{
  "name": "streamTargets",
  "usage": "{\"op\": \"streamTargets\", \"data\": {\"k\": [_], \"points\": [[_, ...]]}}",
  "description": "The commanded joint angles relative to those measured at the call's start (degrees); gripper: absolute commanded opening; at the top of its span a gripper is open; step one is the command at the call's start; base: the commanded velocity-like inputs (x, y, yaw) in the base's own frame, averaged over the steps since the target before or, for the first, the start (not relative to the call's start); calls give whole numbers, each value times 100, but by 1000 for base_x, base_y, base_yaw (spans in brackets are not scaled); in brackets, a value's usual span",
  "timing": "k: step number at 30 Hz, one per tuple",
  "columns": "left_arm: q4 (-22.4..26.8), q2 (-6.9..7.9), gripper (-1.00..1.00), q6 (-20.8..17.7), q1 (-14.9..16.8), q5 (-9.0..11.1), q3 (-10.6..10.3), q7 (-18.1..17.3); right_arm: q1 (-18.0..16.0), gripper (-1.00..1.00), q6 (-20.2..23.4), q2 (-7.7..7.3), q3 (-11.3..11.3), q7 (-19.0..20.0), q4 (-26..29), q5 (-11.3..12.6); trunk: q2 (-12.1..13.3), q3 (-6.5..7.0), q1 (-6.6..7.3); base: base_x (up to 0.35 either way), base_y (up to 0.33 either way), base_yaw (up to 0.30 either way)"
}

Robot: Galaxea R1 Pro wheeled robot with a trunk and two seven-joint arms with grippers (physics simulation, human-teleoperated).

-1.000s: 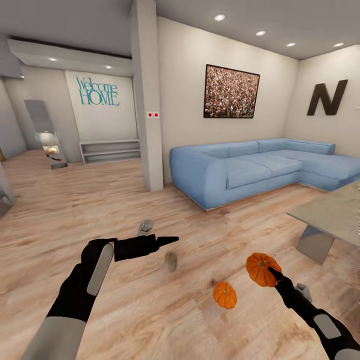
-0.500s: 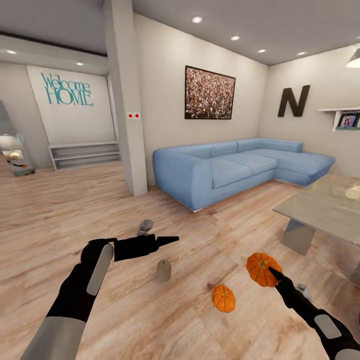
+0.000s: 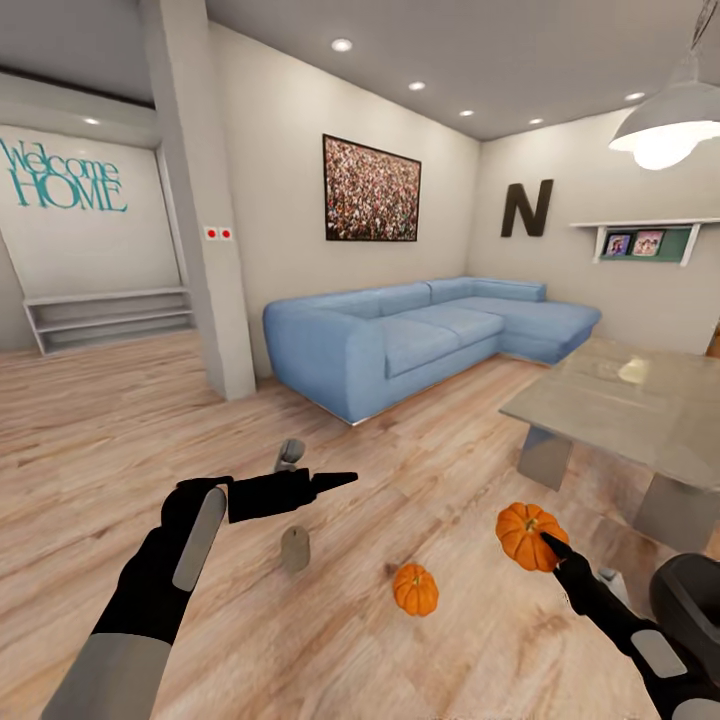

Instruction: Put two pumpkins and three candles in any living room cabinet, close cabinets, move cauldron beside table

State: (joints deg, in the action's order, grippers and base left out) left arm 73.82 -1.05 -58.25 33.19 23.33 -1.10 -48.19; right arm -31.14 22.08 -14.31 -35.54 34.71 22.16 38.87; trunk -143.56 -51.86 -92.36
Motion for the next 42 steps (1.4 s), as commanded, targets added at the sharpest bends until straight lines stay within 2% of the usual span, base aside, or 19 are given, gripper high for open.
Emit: {"op": "streamTargets", "data": {"k": [1, 11, 17, 18, 19, 25, 31, 34, 42], "points": [[1, -1, 100, -20, 3, -12, 4, -22, -6, -100, 57, 0, -29, 11, -1, 89, -3, -2, 1, 0, 1, -277], [-103, -6, 100, -15, 3, -19, 9, -27, -6, -100, 59, -1, -23, 9, -1, 151, -3, 34, 1, 0, 0, -277], [-932, -15, 100, 29, 5, -8, 20, -3, -6, -100, 58, -1, -23, 11, 3, 156, -3, 56, 1, 0, 0, -276], [-1145, -15, 100, 115, 7, -8, 21, 10, -6, -100, 57, -1, -25, 14, 5, 156, -3, 60, 1, 0, 0, -276], [-1145, -15, 100, 115, 7, -8, 21, 10, -6, -100, 57, -1, -25, 14, 5, 156, -3, 64, 1, 0, 0, -276], [-2042, -5, 100, 844, 40, -24, 28, 126, -6, -100, 76, 0, -26, 116, 7, 156, -3, 85, 1, 0, 0, -251], [-2711, -4, 100, 1358, 96, 1, 30, 551, 4, -100, 276, -17, -20, 396, 17, 154, -3, 94, 1, 0, 0, -107], [-2837, 49, 100, 1535, 102, 14, 34, 665, 15, -100, 322, -18, -22, 469, 23, 151, -3, 95, 1, 0, 0, -18], [-2876, 137, 100, 1586, 107, 96, 37, 704, 12, -100, 338, -19, -23, 504, 25, 155, -3, 95, 1, 0, 0, -4]]}}
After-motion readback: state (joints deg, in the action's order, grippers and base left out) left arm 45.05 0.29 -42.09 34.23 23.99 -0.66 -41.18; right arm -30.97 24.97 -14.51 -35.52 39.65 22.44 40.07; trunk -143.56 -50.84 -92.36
